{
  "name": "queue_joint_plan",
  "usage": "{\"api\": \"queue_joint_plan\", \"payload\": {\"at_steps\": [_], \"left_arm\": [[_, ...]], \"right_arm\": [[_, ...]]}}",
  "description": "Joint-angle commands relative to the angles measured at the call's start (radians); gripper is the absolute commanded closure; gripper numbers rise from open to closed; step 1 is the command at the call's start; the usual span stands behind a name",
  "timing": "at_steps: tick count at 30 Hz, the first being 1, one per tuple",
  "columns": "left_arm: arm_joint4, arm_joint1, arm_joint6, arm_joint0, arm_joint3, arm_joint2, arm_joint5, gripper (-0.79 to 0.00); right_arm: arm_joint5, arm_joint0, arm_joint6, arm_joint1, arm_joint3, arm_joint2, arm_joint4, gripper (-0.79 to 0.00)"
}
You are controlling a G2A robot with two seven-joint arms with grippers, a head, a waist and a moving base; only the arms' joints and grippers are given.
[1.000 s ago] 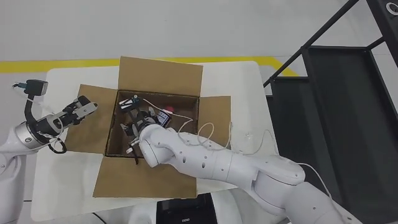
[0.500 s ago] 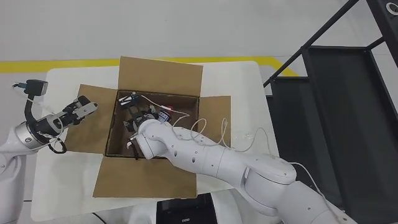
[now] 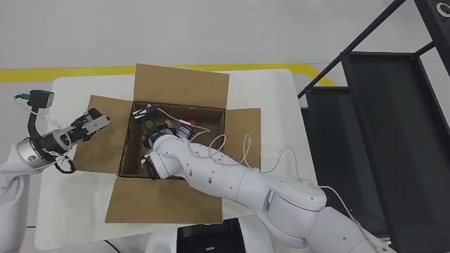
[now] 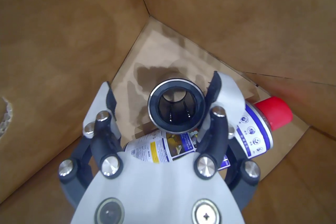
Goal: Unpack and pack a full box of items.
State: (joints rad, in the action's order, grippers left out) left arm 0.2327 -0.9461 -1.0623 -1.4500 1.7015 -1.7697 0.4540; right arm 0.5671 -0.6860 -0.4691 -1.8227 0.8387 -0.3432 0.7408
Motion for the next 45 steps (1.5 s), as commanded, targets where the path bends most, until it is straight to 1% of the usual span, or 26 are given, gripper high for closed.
{"api": "queue_joint_plan", "payload": {"at_steps": [1, 8, 12, 15, 20, 22, 25, 28, 32, 35, 38, 45], "left_arm": [[0.0, 0.0, 0.0, 0.0, 0.0, 0.0, 0.0, -0.785], [0.0, 0.0, 0.0, 0.0, 0.0, 0.0, 0.0, -0.785], [0.0, 0.0, 0.0, 0.0, 0.0, 0.0, 0.0, -0.785], [0.0, 0.0, 0.0, 0.0, 0.0, 0.0, 0.0, -0.785], [0.0, 0.0, 0.0, 0.0, 0.0, 0.0, 0.0, -0.785], [0.0, 0.0, 0.0, 0.0, 0.0, 0.0, 0.0, -0.785], [0.0, 0.0, 0.0, 0.0, 0.0, 0.0, 0.0, -0.785], [0.0, 0.0, 0.0, 0.0, 0.0, 0.0, 0.0, -0.785], [0.0, 0.0, 0.0, 0.0, 0.0, 0.0, 0.0, -0.785], [0.0, 0.0, 0.0, 0.0, 0.0, 0.0, 0.0, -0.785], [0.0, 0.0, 0.0, 0.0, 0.0, 0.0, 0.0, -0.785], [0.0, 0.0, 0.0, 0.0, 0.0, 0.0, 0.0, -0.785]], "right_arm": [[0.009, 0.0, -0.008, -0.007, -0.013, -0.004, 0.008, 0.0], [0.028, 0.0, -0.031, -0.031, -0.033, -0.015, 0.038, 0.0], [0.043, -0.007, -0.04, -0.037, -0.001, -0.023, 0.066, 0.0], [0.066, -0.018, -0.049, -0.031, 0.039, -0.033, 0.101, 0.0], [0.103, -0.059, -0.058, 0.005, 0.13, -0.073, 0.181, 0.0], [0.125, -0.066, -0.092, 0.027, 0.219, -0.104, 0.227, 0.0], [0.144, -0.106, -0.156, 0.062, 0.349, -0.134, 0.305, 0.0], [0.119, -0.161, -0.222, 0.098, 0.487, -0.18, 0.355, 0.0], [0.083, -0.225, -0.3, 0.132, 0.617, -0.221, 0.429, 0.0], [0.049, -0.257, -0.343, 0.147, 0.674, -0.253, 0.459, 0.0], [0.023, -0.285, -0.356, 0.157, 0.713, -0.282, 0.482, 0.0], [0.023, -0.285, -0.356, 0.157, 0.713, -0.282, 0.482, 0.0]]}}
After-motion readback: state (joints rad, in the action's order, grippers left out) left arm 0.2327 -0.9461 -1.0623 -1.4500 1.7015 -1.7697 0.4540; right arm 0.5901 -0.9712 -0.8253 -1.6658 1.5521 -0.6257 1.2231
